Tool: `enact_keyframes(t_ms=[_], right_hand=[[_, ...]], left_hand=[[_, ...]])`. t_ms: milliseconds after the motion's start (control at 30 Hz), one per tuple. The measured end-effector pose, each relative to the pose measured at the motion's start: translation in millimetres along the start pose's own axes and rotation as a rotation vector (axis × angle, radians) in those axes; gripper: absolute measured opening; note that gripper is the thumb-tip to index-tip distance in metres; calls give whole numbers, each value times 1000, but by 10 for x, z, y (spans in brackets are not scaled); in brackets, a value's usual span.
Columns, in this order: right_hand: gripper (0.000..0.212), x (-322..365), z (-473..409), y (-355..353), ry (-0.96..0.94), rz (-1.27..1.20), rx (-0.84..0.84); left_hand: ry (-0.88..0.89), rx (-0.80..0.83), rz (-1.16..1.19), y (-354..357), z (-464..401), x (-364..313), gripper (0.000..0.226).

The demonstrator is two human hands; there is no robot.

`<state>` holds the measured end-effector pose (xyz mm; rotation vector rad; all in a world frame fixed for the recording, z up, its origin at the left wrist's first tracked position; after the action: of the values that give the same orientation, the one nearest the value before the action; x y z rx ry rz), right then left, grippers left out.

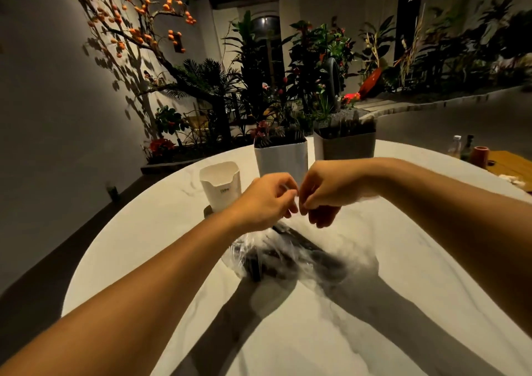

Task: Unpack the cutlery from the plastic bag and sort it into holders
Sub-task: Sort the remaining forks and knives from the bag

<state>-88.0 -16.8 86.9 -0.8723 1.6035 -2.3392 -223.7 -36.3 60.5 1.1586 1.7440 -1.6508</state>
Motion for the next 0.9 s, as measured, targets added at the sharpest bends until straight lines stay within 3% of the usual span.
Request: enact_keyframes(t_ms=[133,267,367,500,767,900], right_hand=[[23,-53,-77,424,54,156,-14],[31,-155,-219,715,108,283,-190],[48,-196,-305,886,164,330,-235],[62,-300,-379,993,237,286,-262],[27,-281,-356,958,205,253,-192],[24,-209,-292,960,202,280,-186]], left_hand=[[-34,65,-261,266,263,384,19],[7,-193,-238,243,382,671,14],[5,-274,-153,233,446,792,37],[-49,-235,-142,164,453,831,62],[-56,-111,-218,277,432,811,96],[-17,-95,-266,309,404,842,104]])
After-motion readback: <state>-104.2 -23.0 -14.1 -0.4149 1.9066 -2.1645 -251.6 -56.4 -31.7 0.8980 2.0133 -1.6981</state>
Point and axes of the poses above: each hand's wrist, its own z-axis away from the middle knuckle, its own y-axis out of the palm, x = y × z, the point moved 4 cm from there along -z, towards the middle knuckle, and after that the axes turned 13 degrees about z, right-handed, at the moved point
